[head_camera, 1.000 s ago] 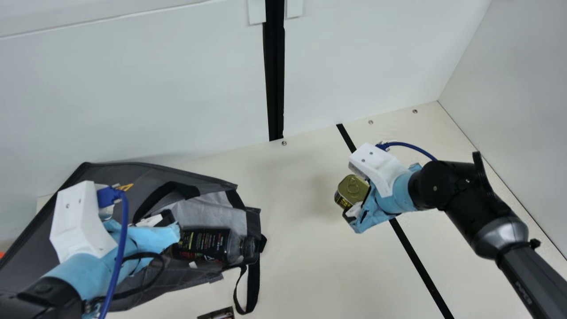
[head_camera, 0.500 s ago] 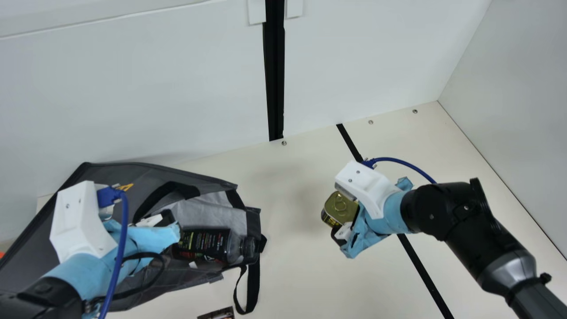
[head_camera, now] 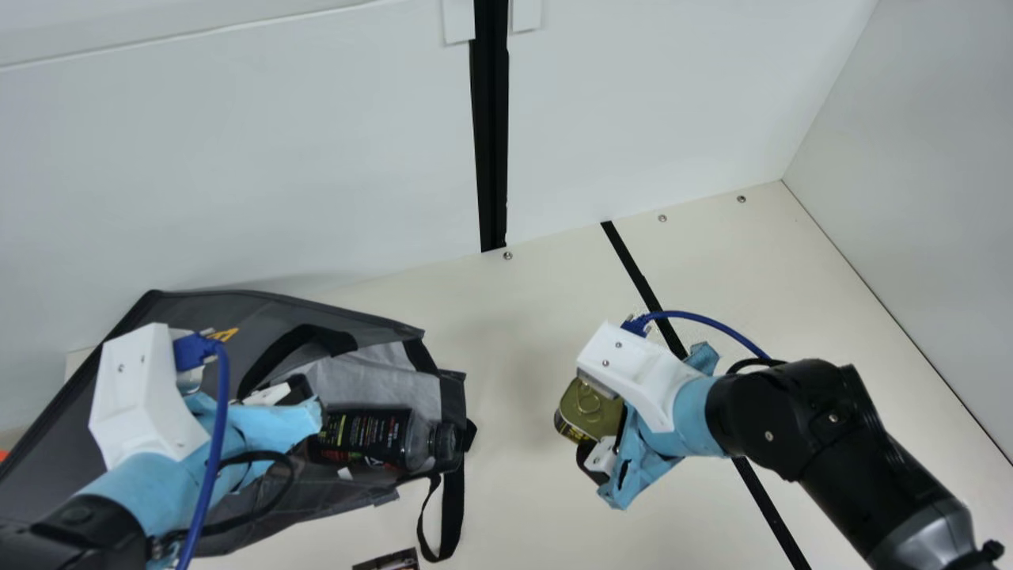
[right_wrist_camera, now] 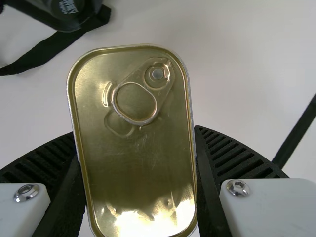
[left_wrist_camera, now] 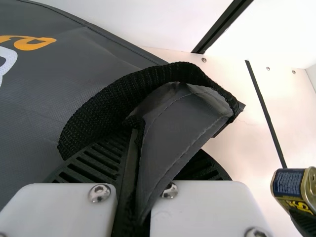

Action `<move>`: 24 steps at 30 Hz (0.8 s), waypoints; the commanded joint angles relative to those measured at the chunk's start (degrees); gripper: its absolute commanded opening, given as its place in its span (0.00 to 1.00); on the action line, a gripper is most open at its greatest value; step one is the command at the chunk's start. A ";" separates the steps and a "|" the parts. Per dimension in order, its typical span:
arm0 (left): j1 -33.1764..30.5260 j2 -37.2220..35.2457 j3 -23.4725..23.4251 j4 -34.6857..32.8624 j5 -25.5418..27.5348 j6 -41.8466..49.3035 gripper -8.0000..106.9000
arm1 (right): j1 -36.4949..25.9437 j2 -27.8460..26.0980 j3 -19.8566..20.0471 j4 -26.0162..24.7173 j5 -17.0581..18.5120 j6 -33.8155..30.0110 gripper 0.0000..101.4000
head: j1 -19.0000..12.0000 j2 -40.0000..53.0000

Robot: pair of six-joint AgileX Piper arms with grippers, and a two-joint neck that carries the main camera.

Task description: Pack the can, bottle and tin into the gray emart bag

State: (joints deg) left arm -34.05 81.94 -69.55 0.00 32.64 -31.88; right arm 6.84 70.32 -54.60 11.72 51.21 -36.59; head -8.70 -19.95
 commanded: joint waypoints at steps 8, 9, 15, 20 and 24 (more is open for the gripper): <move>0.00 0.00 0.00 0.00 0.00 0.00 0.16 | 4.57 -1.80 1.34 0.08 0.76 0.37 0.00 | -1.30 -0.05; 0.00 0.00 0.00 0.00 0.00 0.00 0.16 | 5.11 -1.92 1.50 0.02 0.77 0.49 0.00 | -1.30 -0.05; 0.00 0.00 0.00 0.00 0.00 0.00 0.16 | 8.15 -2.28 2.30 -0.36 0.64 1.31 0.00 | -1.30 -0.05; 0.00 0.00 0.00 0.00 0.00 0.00 0.16 | 10.07 -2.05 2.61 -0.59 0.21 1.78 0.00 | -1.30 -0.05; 0.00 0.00 0.00 0.00 0.00 0.00 0.16 | 11.25 -1.60 2.59 -0.07 -0.49 1.46 0.00 | -1.30 -0.05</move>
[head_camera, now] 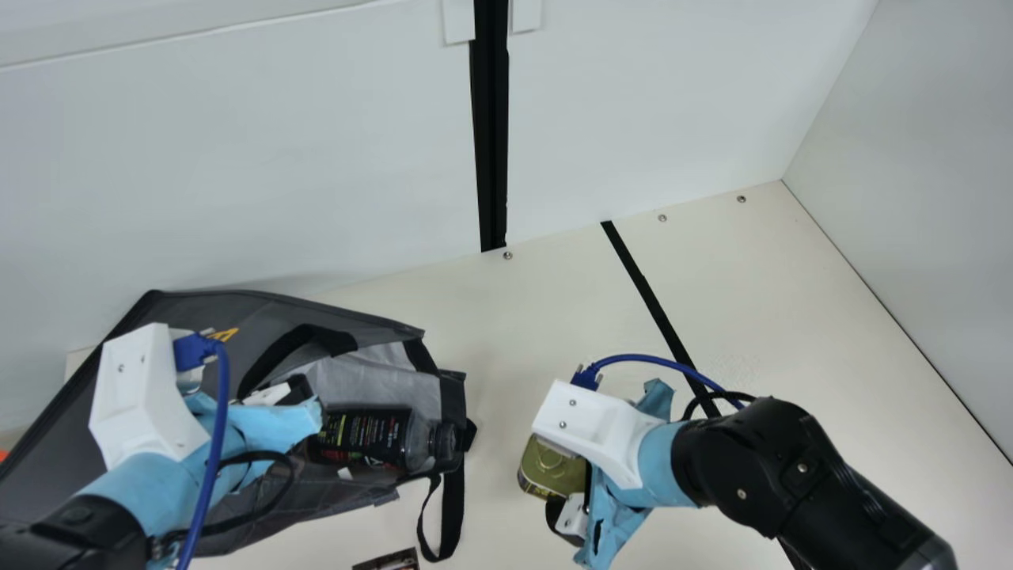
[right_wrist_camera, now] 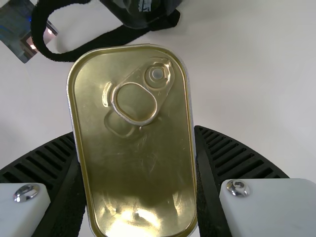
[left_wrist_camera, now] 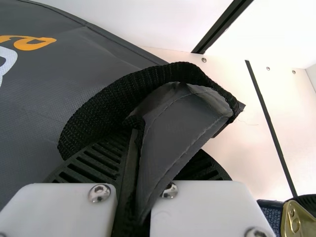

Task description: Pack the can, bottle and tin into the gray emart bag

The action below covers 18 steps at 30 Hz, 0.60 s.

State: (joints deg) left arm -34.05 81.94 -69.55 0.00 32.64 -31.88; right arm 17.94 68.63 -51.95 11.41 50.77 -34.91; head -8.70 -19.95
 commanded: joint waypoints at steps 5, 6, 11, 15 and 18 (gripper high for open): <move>0.00 0.00 0.00 0.00 0.00 0.00 0.16 | 1.20 0.92 -0.25 1.40 -1.19 -1.13 0.00 | -1.30 -0.05; 0.00 0.00 0.00 0.00 0.00 0.00 0.16 | 1.33 1.15 -0.30 1.70 -1.43 -1.39 0.00 | -1.30 -0.05; 0.00 0.00 0.00 0.00 0.00 0.00 0.16 | 1.91 2.50 -0.74 3.30 -2.75 -2.79 0.00 | -1.30 -0.05; 0.00 0.00 0.00 0.00 0.00 0.00 0.16 | 2.06 3.74 -1.20 4.77 -3.82 -4.22 0.00 | -1.30 -0.05; 0.00 0.00 0.00 0.00 0.00 0.00 0.16 | 2.16 4.67 -1.45 5.88 -4.77 -5.42 0.00 | -1.30 -0.05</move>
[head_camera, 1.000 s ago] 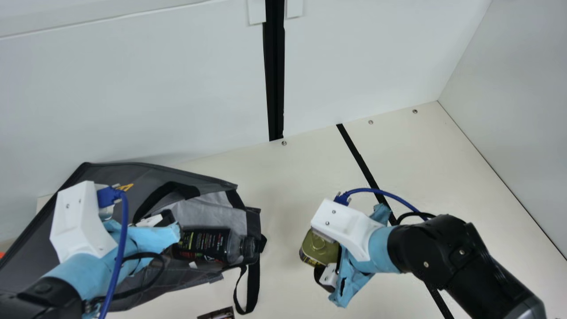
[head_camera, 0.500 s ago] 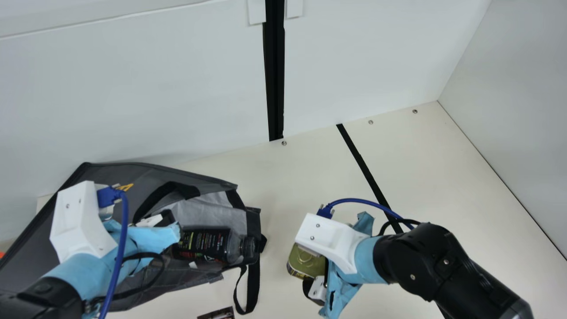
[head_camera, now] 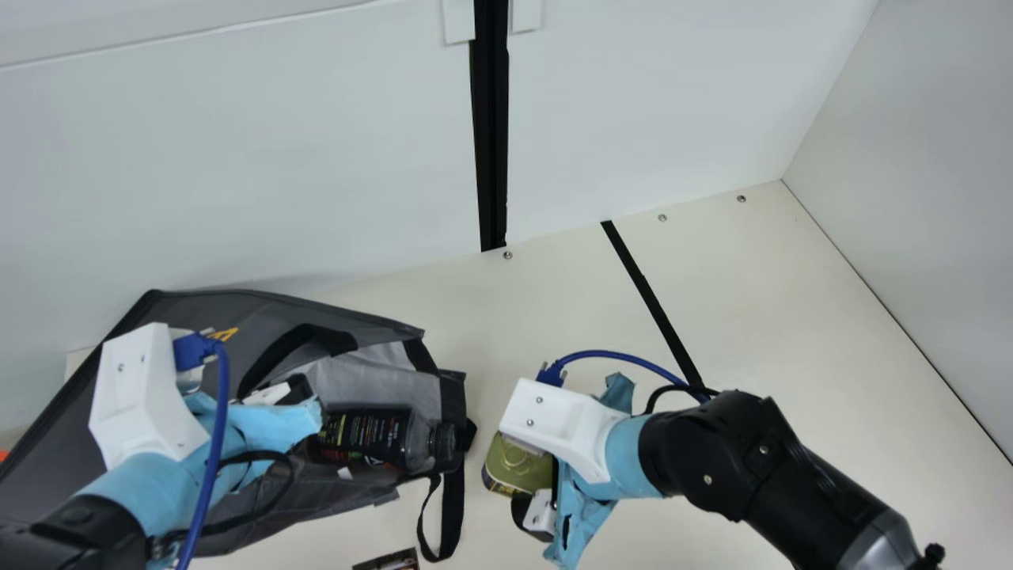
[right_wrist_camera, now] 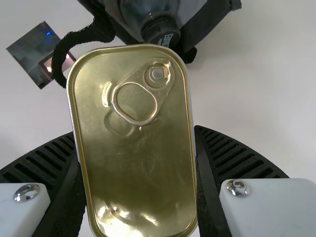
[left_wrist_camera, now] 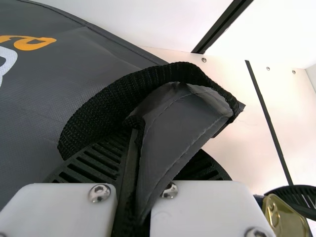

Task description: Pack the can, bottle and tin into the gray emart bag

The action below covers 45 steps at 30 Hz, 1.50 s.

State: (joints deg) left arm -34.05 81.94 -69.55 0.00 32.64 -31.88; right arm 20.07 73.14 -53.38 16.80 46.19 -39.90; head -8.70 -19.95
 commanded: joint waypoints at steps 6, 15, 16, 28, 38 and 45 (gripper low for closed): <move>0.00 0.00 0.00 0.00 0.00 0.00 0.16 | 0.21 2.00 -0.60 2.47 -2.03 -2.81 0.00 | -1.30 -0.05; 0.00 0.00 0.00 0.00 0.00 0.00 0.16 | 0.59 4.86 -1.65 5.73 -4.99 -6.58 0.00 | -1.30 -0.05; 0.00 0.00 0.00 0.00 0.00 0.00 0.16 | 0.63 5.19 -1.84 6.06 -5.25 -6.90 0.00 | -1.30 -0.05; 0.00 0.00 0.00 0.00 0.00 0.00 0.16 | 1.39 9.13 -4.06 11.75 -8.30 -11.61 0.00 | -1.30 -0.05; 0.00 0.00 0.00 0.00 0.00 0.00 0.16 | 2.64 12.11 -5.91 16.31 -10.92 -15.43 0.00 | -1.30 -0.05; 0.00 0.00 0.00 0.00 0.00 0.00 0.16 | 3.81 14.56 -7.22 19.30 -12.78 -17.90 0.00 | -1.30 -0.05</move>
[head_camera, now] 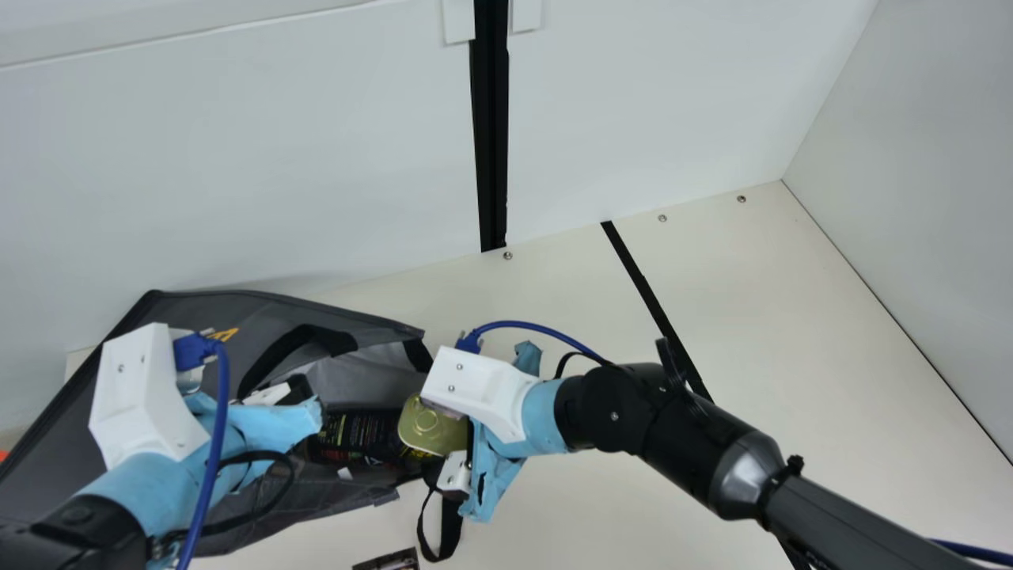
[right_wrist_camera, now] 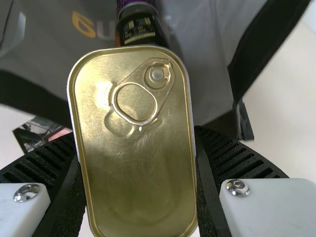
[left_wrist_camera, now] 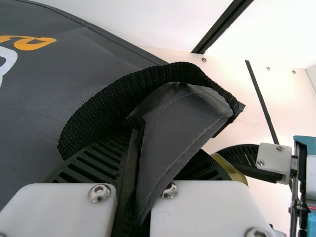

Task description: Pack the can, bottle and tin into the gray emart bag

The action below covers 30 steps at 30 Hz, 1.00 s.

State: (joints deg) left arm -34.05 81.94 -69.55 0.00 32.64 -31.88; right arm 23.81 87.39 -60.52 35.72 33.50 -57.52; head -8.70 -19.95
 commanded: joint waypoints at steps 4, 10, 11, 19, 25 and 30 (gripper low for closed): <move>0.00 0.00 0.00 0.00 0.00 0.00 0.16 | 0.81 1.89 -0.98 2.27 -1.18 -1.70 0.00 | -1.30 -0.05; 0.00 0.00 0.00 0.00 0.00 0.00 0.16 | 1.51 4.48 -2.85 6.34 -2.21 -4.87 0.00 | -1.30 -0.05; 0.00 0.00 0.00 0.00 0.00 0.00 0.16 | 1.59 4.92 -3.18 6.98 -2.33 -5.41 0.00 | -1.30 -0.05; 0.00 0.00 0.00 0.00 0.00 0.00 0.16 | 1.93 8.63 -6.11 12.27 -2.88 -9.90 0.00 | -1.30 -0.05; 0.00 0.00 0.00 0.00 0.00 0.00 0.16 | 2.03 11.18 -7.91 16.05 -3.05 -13.30 0.00 | -1.30 -0.05; 0.00 0.00 0.00 0.00 0.00 0.00 0.16 | 2.19 13.33 -9.33 18.86 -3.19 -15.85 0.00 | -1.30 -0.05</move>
State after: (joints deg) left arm -34.05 81.94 -69.55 0.00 32.64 -31.88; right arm 26.00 100.40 -69.72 53.80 30.11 -72.81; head -8.70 -19.95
